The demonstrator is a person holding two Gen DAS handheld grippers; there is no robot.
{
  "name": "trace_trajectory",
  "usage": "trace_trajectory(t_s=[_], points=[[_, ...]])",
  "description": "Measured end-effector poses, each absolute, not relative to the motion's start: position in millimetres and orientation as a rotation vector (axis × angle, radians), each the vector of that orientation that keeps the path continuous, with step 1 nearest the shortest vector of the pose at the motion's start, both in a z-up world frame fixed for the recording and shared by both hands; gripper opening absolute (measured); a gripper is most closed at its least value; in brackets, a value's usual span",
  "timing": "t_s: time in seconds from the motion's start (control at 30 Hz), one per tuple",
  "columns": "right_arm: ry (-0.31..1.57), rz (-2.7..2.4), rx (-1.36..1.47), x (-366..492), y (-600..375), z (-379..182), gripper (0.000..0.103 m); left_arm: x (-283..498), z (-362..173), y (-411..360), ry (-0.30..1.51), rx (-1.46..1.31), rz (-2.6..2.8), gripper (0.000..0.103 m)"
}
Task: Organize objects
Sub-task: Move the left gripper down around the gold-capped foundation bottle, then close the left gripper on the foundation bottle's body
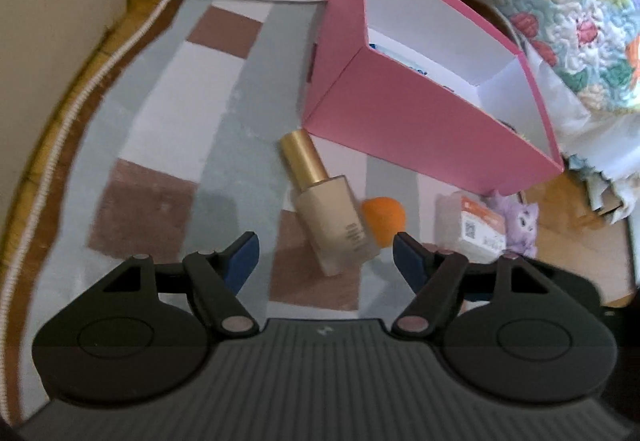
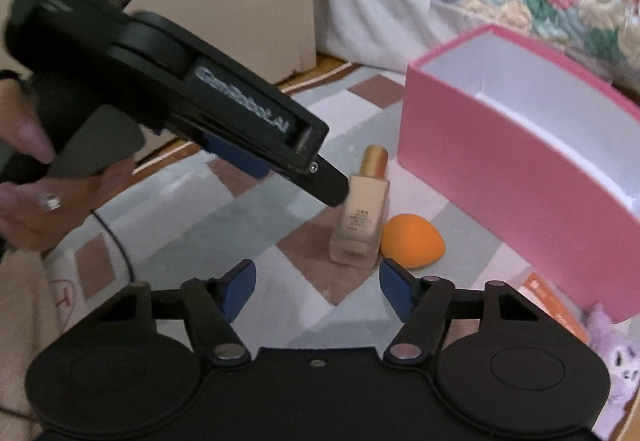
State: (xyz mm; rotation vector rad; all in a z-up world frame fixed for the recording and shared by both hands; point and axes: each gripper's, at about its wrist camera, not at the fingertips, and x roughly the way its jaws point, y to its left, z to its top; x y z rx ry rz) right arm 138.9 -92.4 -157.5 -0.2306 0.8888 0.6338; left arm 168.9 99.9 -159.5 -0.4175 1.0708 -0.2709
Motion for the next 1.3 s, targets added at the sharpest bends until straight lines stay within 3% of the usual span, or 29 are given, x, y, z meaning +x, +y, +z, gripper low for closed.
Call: trace_trajectory(t_s=[0.17,0.2,0.4,0.47,0.5,0.53,0.7,1.0,1.13,1.3], points=[[0.898,0.586,-0.225,157.7,-86.5,-180.8,0.054,178.3,-175.5,95.9,1.086,-0.463,-0.275,0.068],[0.902,0.577,-0.229,160.4,-85.0,-184.4,0.049,179.7,-177.5,94.4,1.082,-0.467,-0.275,0.063],[0.884,0.545,-0.252,163.6,-79.5,-191.5,0.041,183.9,-185.3,89.7,1.093,-0.483,-0.292,0.033],[0.897,0.545,-0.222,163.3,-80.4,-189.7,0.038,181.6,-185.4,89.3,1.101,-0.483,-0.289,0.032],[0.905,0.546,-0.205,162.7,-80.7,-188.8,0.023,179.7,-183.9,89.6,1.099,-0.471,-0.288,0.029],[0.916,0.534,-0.196,162.2,-80.8,-188.2,0.017,177.8,-183.0,91.0,1.102,-0.473,-0.289,0.027],[0.976,0.54,-0.103,157.2,-83.6,-184.1,0.018,166.9,-187.8,102.6,1.139,-0.566,-0.276,0.025],[0.96,0.554,-0.112,154.0,-85.0,-184.8,0.047,167.0,-195.8,101.9,1.188,-0.635,-0.302,0.026],[0.961,0.545,-0.125,162.1,-76.5,-191.8,0.047,168.5,-192.0,99.8,1.157,-0.599,-0.275,0.029],[0.946,0.51,-0.117,168.7,-70.7,-195.5,0.043,168.8,-195.2,104.1,1.161,-0.604,-0.245,0.043]])
